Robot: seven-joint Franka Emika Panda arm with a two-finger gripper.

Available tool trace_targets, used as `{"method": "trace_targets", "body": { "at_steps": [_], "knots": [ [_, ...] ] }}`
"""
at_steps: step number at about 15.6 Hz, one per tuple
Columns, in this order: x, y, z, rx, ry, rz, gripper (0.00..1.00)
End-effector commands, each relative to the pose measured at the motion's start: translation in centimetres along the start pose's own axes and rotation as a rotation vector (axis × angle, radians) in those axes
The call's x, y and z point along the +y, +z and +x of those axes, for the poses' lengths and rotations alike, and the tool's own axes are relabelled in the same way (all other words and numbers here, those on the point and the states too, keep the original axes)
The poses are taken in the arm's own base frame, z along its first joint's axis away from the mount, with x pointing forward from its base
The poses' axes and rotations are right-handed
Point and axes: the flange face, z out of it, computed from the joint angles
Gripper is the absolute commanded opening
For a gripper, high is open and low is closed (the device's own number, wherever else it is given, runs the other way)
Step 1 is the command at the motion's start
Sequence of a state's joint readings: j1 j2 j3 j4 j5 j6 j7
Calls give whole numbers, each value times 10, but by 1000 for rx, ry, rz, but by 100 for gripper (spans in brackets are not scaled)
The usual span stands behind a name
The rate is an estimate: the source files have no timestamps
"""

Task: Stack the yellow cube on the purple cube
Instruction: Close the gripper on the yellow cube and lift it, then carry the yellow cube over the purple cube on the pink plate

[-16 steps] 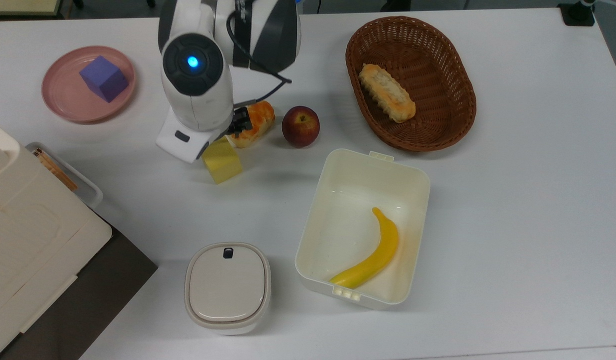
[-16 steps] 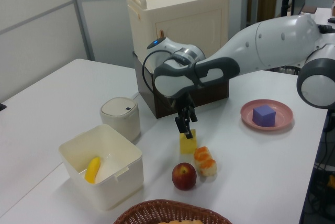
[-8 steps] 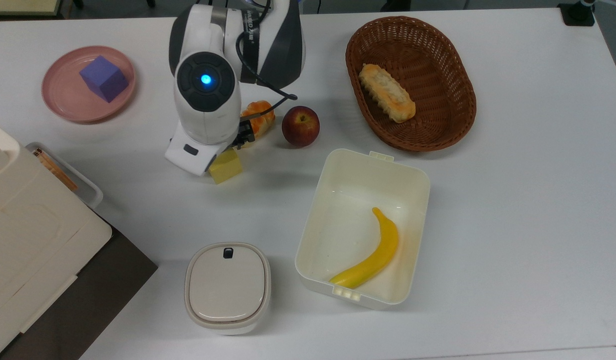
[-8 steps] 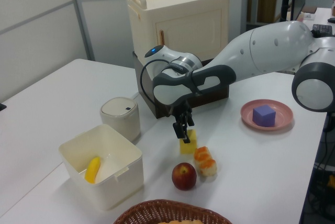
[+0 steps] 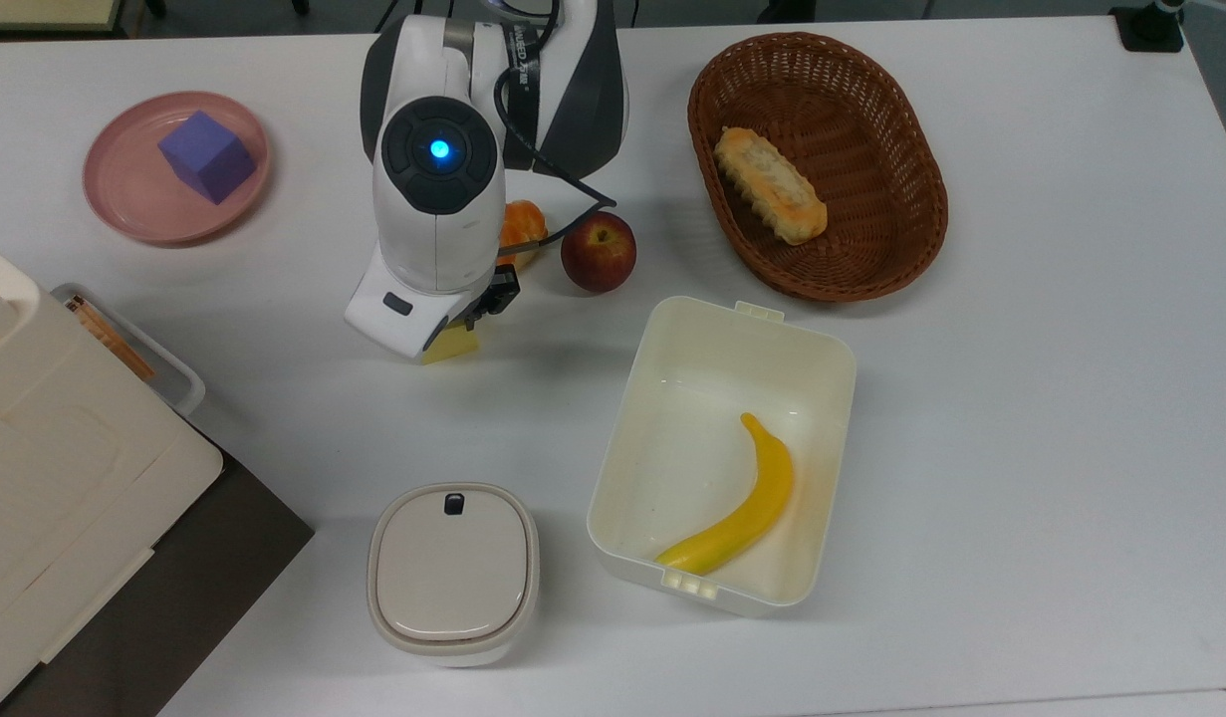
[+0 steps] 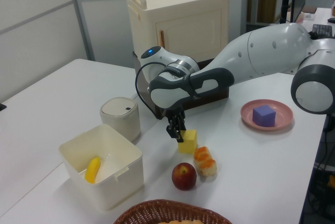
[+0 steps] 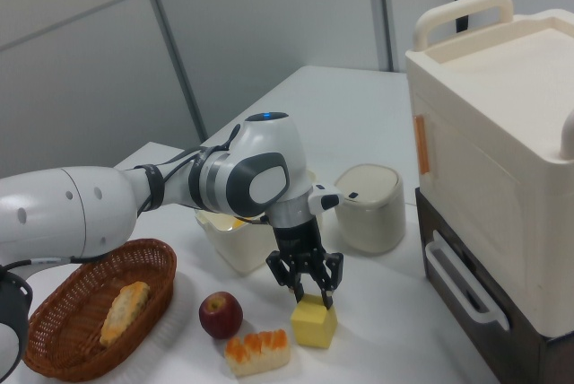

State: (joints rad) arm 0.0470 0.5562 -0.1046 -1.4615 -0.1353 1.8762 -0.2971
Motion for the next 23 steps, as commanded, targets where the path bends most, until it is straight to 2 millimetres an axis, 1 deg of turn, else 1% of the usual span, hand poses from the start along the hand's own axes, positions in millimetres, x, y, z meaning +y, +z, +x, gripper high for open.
{"method": "trace_targets", "body": {
  "at_steps": [1, 3, 5, 6, 7, 8, 11, 12, 13, 14, 16, 17, 18, 21, 23],
  "knots": [
    [0, -12, -5, 18, 22, -9, 7],
    [8, -34, -18, 8, 15, -3, 7],
    [21, -54, -37, -14, 11, 2, 7],
    [25, -62, -46, -31, 13, 4, 7],
    [28, -64, -53, -56, 5, 10, 7],
    [38, -68, -63, -78, -6, 8, 7],
    [79, -84, -104, -140, -30, 1, 7],
    [94, -87, -119, -152, -26, 12, 7],
    [113, -88, -135, -159, -18, 26, 7],
    [126, -89, -145, -155, 0, 30, 7],
    [138, -91, -154, -147, 21, 33, 7],
    [142, -97, -158, -136, 28, 29, 7],
    [144, -102, -160, -128, 31, 25, 7],
    [147, -108, -165, -117, 39, 22, 7],
    [156, -116, -178, -97, 63, 22, 7]
  ]
}}
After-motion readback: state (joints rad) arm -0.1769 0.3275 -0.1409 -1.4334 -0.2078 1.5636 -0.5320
